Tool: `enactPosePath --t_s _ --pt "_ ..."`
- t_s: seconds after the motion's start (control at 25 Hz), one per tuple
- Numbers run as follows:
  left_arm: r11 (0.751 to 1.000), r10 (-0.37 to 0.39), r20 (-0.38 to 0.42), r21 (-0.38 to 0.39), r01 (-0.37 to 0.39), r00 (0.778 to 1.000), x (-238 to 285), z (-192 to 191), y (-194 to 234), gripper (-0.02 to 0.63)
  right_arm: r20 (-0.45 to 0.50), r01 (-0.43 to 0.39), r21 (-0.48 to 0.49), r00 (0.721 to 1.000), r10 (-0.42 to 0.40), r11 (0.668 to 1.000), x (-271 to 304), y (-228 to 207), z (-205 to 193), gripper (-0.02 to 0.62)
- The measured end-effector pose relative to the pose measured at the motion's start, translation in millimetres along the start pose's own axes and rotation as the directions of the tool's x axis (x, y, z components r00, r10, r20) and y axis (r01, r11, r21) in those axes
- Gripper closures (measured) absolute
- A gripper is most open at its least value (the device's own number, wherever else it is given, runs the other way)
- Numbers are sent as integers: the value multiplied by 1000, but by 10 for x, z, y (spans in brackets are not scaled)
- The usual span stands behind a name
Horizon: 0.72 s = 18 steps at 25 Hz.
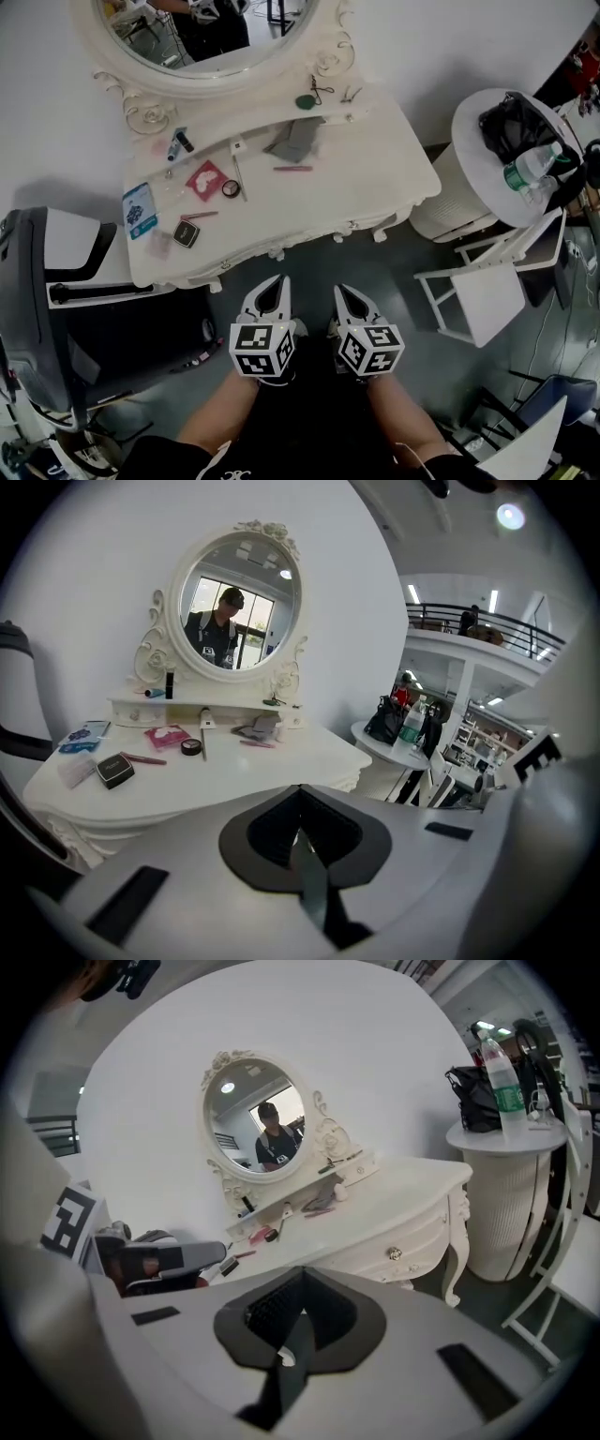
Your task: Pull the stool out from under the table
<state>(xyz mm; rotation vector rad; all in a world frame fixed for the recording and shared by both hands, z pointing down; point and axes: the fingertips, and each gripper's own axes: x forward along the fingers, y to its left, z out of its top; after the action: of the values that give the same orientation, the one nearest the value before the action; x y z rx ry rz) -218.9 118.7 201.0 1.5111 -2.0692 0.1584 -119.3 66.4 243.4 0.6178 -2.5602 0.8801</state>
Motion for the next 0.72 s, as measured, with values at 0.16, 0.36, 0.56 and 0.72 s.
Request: enactPosePath --t_s 0.16,0.36,0.56,0.72 --pt "1000 4 -41 29 -2 999 258 -205 -57 606 -18 12 87 1000 -11 996 246 -301 -195 592" --pt "997 -22 -104 65 29 994 679 -660 -165 606 -15 22 229 1000 -19 973 570 -774 -567 592" --pt "987 -42 -201 143 72 979 1205 -1342 -194 607 -36 43 396 999 -31 917 933 -1290 -1164 592" --pt "987 -30 -244 148 68 969 1585 -1766 -87 606 -25 15 431 1000 -5 902 1305 -1576 -1488 592"
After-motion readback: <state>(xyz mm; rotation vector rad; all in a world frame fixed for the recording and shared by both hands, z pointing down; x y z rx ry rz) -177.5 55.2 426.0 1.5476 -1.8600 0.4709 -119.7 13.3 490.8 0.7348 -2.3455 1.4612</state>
